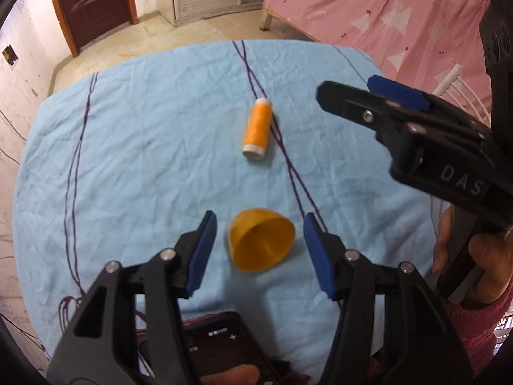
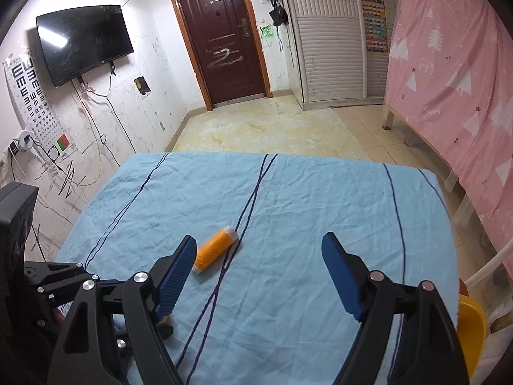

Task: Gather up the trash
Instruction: 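Move both open tools back over the orange cup and thread spool, then grasp the orange plastic cup with the left tool while the right tool approaches the orange spool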

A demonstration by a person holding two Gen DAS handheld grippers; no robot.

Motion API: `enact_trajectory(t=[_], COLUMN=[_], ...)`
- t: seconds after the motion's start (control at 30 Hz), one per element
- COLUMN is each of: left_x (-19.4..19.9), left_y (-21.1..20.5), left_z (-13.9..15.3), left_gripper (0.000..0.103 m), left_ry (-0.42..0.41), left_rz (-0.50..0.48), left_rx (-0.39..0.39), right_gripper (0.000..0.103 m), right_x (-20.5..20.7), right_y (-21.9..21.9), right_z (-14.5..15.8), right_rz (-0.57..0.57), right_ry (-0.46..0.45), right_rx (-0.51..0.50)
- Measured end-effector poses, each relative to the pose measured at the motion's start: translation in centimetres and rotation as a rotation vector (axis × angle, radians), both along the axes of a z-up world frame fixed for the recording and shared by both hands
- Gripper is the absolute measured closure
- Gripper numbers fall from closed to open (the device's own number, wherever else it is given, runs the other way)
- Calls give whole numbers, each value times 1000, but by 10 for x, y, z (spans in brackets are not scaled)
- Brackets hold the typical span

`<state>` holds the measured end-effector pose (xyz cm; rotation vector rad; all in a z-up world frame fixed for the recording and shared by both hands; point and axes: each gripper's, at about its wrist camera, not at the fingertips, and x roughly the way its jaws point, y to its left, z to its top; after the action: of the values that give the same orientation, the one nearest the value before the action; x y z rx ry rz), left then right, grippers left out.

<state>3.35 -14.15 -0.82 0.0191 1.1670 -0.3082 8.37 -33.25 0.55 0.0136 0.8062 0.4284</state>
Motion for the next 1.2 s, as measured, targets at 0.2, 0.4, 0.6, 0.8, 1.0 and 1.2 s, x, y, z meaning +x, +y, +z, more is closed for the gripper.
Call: enact_trajectory(t=[0.2,0.4,0.6,0.8,1.0,1.2], left_x=[-2,-7,-9,-9,-14,-15], left_y=[2,24,46,63,72,75], left_z=[-5,3,8,9,12,12], left_gripper=[63,63,63,63,63,63], left_ry=[-2,-28,-53,-61,-83,-93], left_rz=[2,34,69,94,103,113], left_rx=[5,0,20,10,8,8], right_gripper=[29,29,29,29,49,80], right_x=[10,17,20,18,18,16], right_y=[19,37,52,70,84,91], right_z=[-14,-24,-33,-40,-45,-47], right_rz=[36,61,81,89,91,95], right_ry=[38,68,88,82,72,76], right_rx=[-24,-50,-73,-130,-188,-201])
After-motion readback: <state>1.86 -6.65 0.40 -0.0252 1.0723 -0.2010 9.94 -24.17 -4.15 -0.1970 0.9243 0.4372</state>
